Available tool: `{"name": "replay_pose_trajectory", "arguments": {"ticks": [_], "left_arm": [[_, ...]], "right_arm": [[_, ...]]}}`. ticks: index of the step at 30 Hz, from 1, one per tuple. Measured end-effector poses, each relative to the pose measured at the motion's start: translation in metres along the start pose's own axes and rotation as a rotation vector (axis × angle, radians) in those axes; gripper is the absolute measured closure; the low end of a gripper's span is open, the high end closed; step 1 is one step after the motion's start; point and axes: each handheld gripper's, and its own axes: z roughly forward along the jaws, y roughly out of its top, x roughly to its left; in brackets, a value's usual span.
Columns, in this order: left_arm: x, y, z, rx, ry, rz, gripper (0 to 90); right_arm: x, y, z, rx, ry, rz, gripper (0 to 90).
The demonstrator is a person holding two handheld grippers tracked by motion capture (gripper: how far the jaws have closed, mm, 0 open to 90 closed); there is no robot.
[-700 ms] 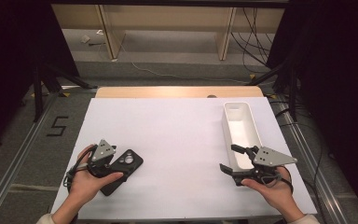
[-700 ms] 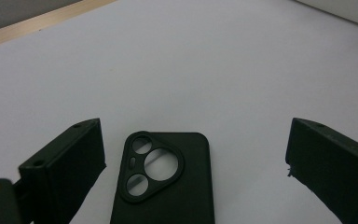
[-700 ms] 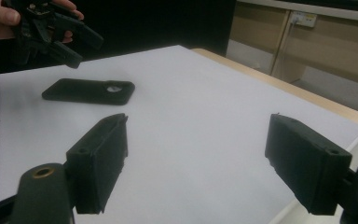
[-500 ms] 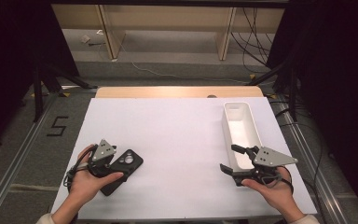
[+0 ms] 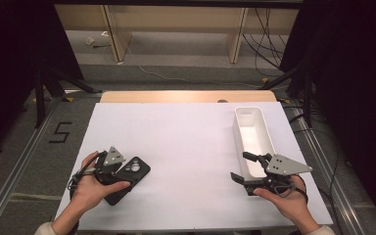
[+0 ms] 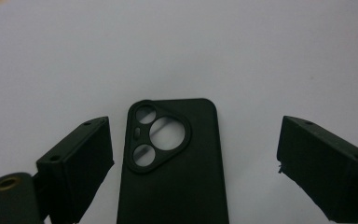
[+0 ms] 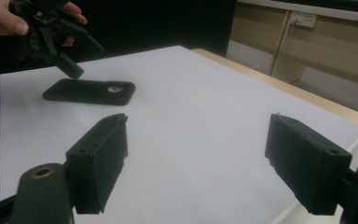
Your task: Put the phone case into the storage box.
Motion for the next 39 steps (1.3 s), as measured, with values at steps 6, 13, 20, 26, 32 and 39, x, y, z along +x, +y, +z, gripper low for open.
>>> {"name": "replay_pose_trajectory", "arguments": {"ticks": [6, 13, 20, 26, 32, 39], "left_arm": [[0.001, -0.003, 0.012, 0.137, -0.003, 0.015, 7.2], [0.005, -0.003, 0.019, 0.207, 0.004, 0.033, 4.3], [0.01, -0.001, 0.027, 0.268, 0.018, 0.059, 3.7], [0.012, 0.0, 0.035, 0.3, 0.007, 0.064, 3.8], [0.014, -0.001, 0.039, 0.326, 0.015, 0.067, 3.6], [0.015, -0.002, 0.044, 0.355, 0.003, 0.073, 3.4]], "right_arm": [[0.0, 0.0, 0.0, 0.001, 0.0, 0.001, 22.1], [0.001, 0.0, 0.001, 0.001, -0.001, 0.001, 22.1], [0.0, 0.0, 0.001, 0.0, -0.003, -0.001, 22.1], [0.0, 0.0, 0.001, 0.0, -0.002, -0.001, 22.1], [0.0, 0.0, 0.001, 0.0, -0.003, -0.002, 22.1], [0.0, 0.0, 0.001, 0.003, 0.0, -0.003, 22.1]]}}
